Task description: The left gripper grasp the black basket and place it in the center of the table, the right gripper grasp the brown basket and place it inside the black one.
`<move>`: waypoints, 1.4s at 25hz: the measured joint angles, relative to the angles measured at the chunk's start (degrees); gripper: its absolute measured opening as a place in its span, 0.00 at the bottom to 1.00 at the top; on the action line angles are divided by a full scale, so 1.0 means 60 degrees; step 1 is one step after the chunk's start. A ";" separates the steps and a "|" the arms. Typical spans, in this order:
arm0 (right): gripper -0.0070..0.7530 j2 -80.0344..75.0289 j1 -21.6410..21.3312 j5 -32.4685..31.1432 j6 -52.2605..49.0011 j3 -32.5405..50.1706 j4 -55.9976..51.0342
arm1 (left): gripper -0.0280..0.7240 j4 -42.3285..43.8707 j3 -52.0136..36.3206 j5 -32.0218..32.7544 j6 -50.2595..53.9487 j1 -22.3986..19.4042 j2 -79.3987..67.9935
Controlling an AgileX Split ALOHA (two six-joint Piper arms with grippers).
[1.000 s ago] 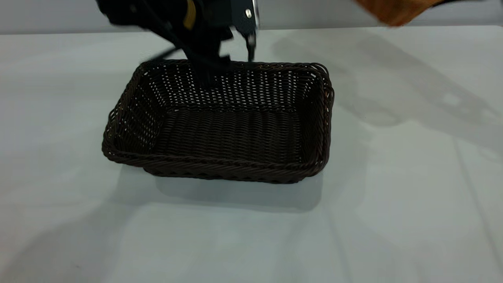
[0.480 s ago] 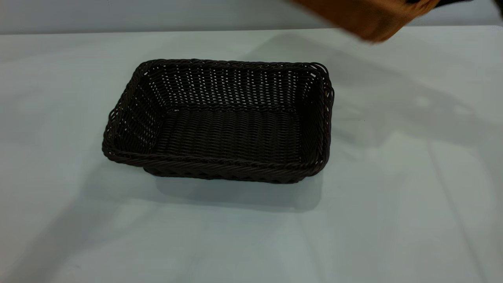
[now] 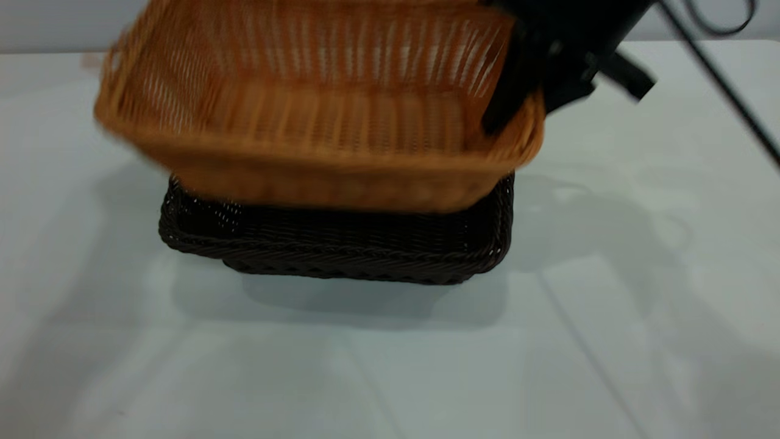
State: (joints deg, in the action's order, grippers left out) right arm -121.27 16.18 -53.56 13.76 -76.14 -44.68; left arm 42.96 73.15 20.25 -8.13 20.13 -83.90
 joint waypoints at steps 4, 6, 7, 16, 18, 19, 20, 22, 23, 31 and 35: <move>0.10 -0.0613 0.0160 0.0553 -0.0071 0.0000 0.0031 | 0.66 -0.0027 0.0000 0.0052 0.0002 0.0000 0.0068; 0.10 -0.0782 0.0160 0.0789 -0.0103 0.0000 0.0143 | 0.66 -0.0037 0.0000 0.0060 0.0011 0.0000 0.0068; 0.10 -0.0825 0.0160 0.0879 -0.0103 0.0000 0.0234 | 0.66 -0.0037 0.0000 0.0060 0.0022 0.0000 0.0068; 0.42 -0.0825 0.0160 0.1022 -0.0202 -0.0045 0.0242 | 0.66 -0.0061 0.0000 0.0060 0.0232 0.0000 0.0068; 0.57 -0.0825 0.0160 0.0926 -0.0202 -0.0048 0.0232 | 0.66 -0.0061 0.0000 0.0060 0.0264 0.0000 0.0068; 0.64 -0.0803 0.0160 0.0807 -0.0189 -0.0056 0.0232 | 0.66 -0.0061 0.0000 0.0060 0.0266 0.0000 0.0068; 0.69 -0.0786 0.0160 0.0605 -0.0143 -0.0082 0.0257 | 0.66 -0.0061 0.0000 0.0060 0.0274 0.0000 0.0068; 0.77 -0.0679 0.0160 0.0119 0.0042 -0.0196 0.0512 | 0.66 -0.0061 0.0000 0.0060 0.0303 0.0000 0.0068; 0.79 -0.0625 0.0160 -0.0120 0.0076 -0.0294 0.0737 | 0.66 -0.0061 0.0000 0.0060 0.0339 0.0000 0.0068; 0.73 0.0188 0.0160 -0.2329 -0.1052 -0.1580 0.3258 | 0.66 -0.0061 -0.0008 0.0066 0.0487 0.0000 0.0157; 0.72 0.1528 0.0160 -0.2502 -0.1481 -0.1746 0.3775 | 0.66 -0.0085 -0.0018 0.0514 0.0627 0.0000 0.0834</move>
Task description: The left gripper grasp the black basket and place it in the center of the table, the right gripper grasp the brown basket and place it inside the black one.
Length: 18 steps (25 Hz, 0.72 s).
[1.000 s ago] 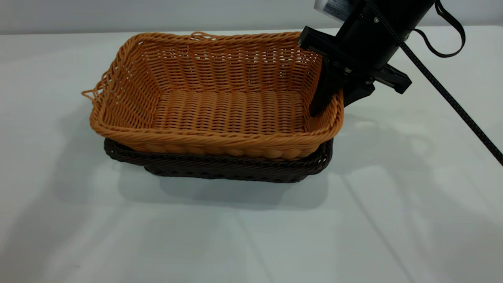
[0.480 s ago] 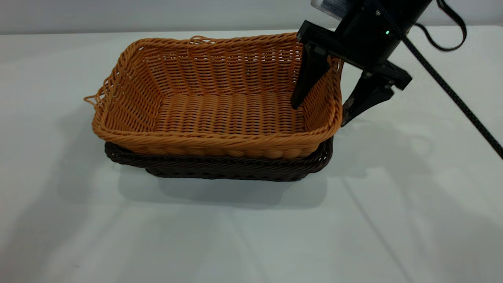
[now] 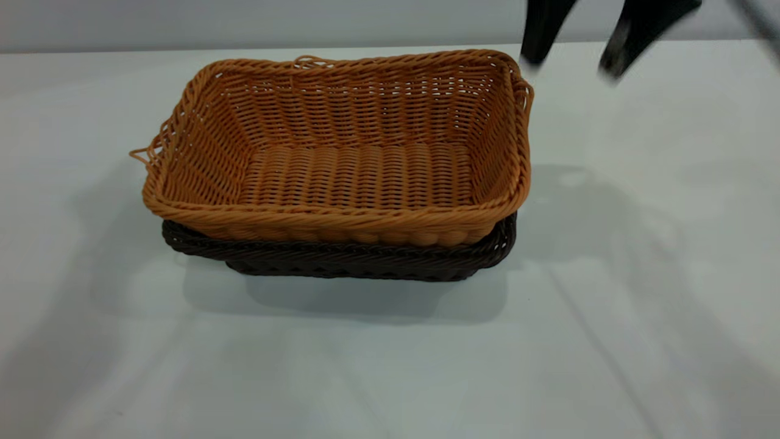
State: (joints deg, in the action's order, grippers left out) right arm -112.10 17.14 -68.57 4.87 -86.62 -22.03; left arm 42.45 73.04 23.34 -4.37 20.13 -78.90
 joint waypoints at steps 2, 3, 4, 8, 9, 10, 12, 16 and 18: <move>0.72 0.1118 0.0000 -0.0062 -0.0104 0.0066 0.0030 | 0.66 -0.0053 0.0000 0.0500 0.0435 0.0000 0.0513; 0.72 0.1779 0.0000 -0.0073 -0.0157 0.0165 0.0030 | 0.66 -0.0075 0.0000 0.0880 0.0728 0.0000 0.0738; 0.72 0.2368 0.0000 -0.0097 -0.0216 0.0276 0.0045 | 0.66 -0.0100 0.0000 0.1339 0.1155 0.0000 0.1002; 0.72 0.5367 0.0000 -0.0270 -0.0425 0.1030 0.0735 | 0.66 -0.0341 0.0000 0.3625 0.2668 0.0000 0.2038; 0.72 0.5970 0.0000 -0.0321 -0.0607 0.1310 0.1119 | 0.66 -0.0529 0.0000 0.4239 0.2827 0.0000 0.2304; 0.72 0.6654 0.0000 -0.0381 -0.0869 0.1623 0.1530 | 0.66 -0.0731 0.0000 0.4717 0.2882 0.0000 0.2510; 0.72 0.7766 0.0000 -0.0477 -0.1428 0.2249 0.2204 | 0.66 -0.1344 0.0000 0.5710 0.2772 0.0000 0.2917; 0.72 0.9457 0.0000 -0.0544 -0.2129 0.3727 0.2957 | 0.66 -0.2865 0.0000 0.7231 0.2029 0.0000 0.3363; 0.72 1.0144 0.0000 -0.0544 -0.2200 0.4622 0.3000 | 0.66 -0.3631 -0.0095 0.7251 0.1756 0.0000 0.3514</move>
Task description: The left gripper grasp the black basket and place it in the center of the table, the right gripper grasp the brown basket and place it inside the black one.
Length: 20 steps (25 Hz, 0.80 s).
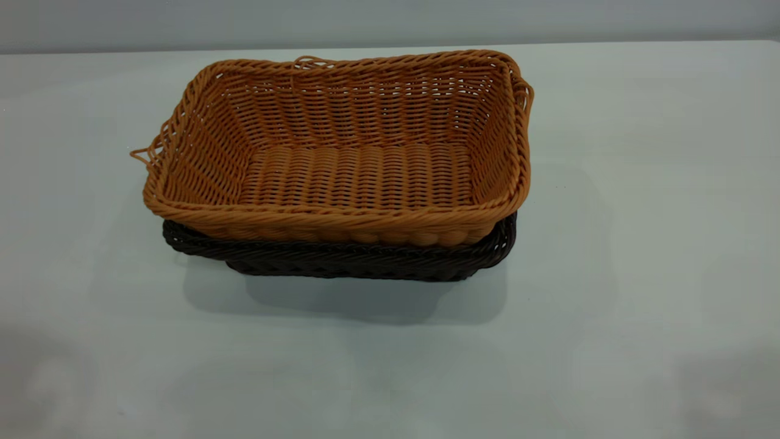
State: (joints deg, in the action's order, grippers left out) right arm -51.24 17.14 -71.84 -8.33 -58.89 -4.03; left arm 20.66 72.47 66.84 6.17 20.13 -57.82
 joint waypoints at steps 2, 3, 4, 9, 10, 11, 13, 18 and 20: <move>0.72 0.0794 0.0000 0.0042 0.0000 0.1129 0.0000 | 0.66 -0.0954 -0.0415 0.0000 -0.0206 0.0000 0.0194; 0.72 0.1134 0.0000 0.0114 0.0000 0.1735 0.0000 | 0.66 -0.1358 -0.0677 0.0000 -0.0340 0.0000 0.0283; 0.72 0.1556 0.0000 0.0169 0.0000 0.2255 0.0000 | 0.66 -0.1807 -0.1045 0.0000 -0.0457 0.0000 0.0390; 0.72 0.3547 0.0000 0.0671 -0.0006 0.4692 0.0102 | 0.66 -0.2990 -0.3327 0.0000 -0.0693 0.0000 0.1172; 0.71 0.3932 0.0000 0.0811 -0.0019 0.5012 0.0135 | 0.65 -0.3060 -0.3858 0.0000 -0.0702 0.0000 0.1353; 0.71 0.4229 0.0000 0.0988 -0.0019 0.5202 0.0169 | 0.65 -0.3096 -0.4316 0.0000 -0.0710 0.0000 0.1581; 0.70 0.4777 0.0000 0.1141 -0.0019 0.5332 0.0277 | 0.64 -0.3122 -0.5410 -0.0041 -0.0710 0.0000 0.2083; 0.70 0.5039 0.0000 0.1259 -0.0039 0.5338 0.0509 | 0.63 -0.3153 -0.7320 -0.0468 -0.0356 0.0000 0.3369; 0.70 0.5039 0.0000 0.1259 -0.0039 0.5338 0.0520 | 0.63 -0.3163 -0.7412 -0.0655 -0.0279 0.0000 0.3902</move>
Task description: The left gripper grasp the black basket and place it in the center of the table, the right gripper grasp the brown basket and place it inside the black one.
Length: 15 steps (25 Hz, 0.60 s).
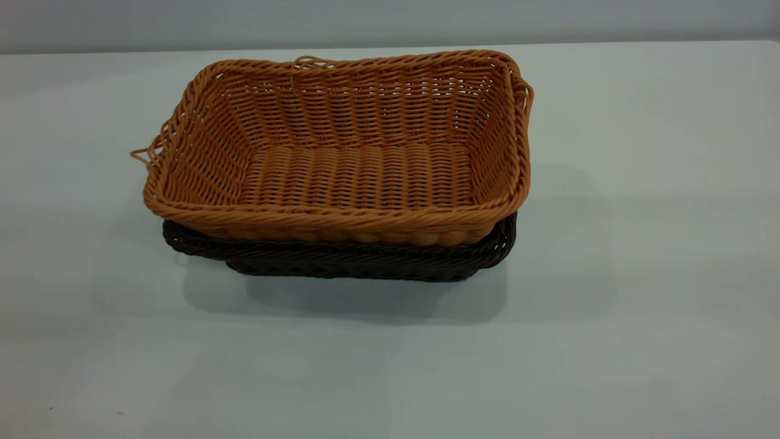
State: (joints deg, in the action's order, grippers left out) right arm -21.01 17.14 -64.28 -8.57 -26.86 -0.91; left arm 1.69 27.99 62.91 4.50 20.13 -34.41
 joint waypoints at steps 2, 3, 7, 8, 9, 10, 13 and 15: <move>0.70 0.0000 0.0000 0.0009 0.0000 0.0000 0.0008 | 0.63 0.0000 0.0000 -0.0067 0.0039 0.0000 0.0456; 0.70 0.0000 0.0000 0.0009 0.0000 0.0000 0.0008 | 0.63 0.0008 0.0000 -0.0067 0.0041 0.0000 0.0708; 0.70 0.0000 0.0000 0.0009 0.0000 0.0015 0.0008 | 0.63 0.0018 0.0000 -0.0058 0.0049 0.0000 0.1698; 0.70 0.0000 0.0000 0.0009 0.0008 0.0015 0.0008 | 0.63 0.0018 0.0000 -0.0058 0.0049 0.0000 0.1910; 0.70 0.0000 0.0000 0.0018 0.0008 0.0015 0.0008 | 0.63 0.0018 0.0000 -0.0058 0.0049 0.0000 0.2162; 0.70 0.0000 0.0000 0.0018 0.0008 0.0015 0.0008 | 0.63 0.0018 0.0000 -0.0049 0.0051 0.0000 0.2410; 0.70 0.0000 0.0000 0.0018 0.0008 0.0015 0.0008 | 0.63 0.0025 0.0000 0.0007 0.0060 0.0000 0.3081; 0.70 0.0000 0.0000 0.0018 0.0008 0.0015 0.0008 | 0.63 0.0025 0.0000 0.0036 0.0060 0.0000 0.3463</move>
State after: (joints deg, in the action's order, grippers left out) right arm -21.01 17.14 -64.18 -8.52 -26.77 -0.87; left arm 1.83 27.99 63.12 4.86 20.13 -13.63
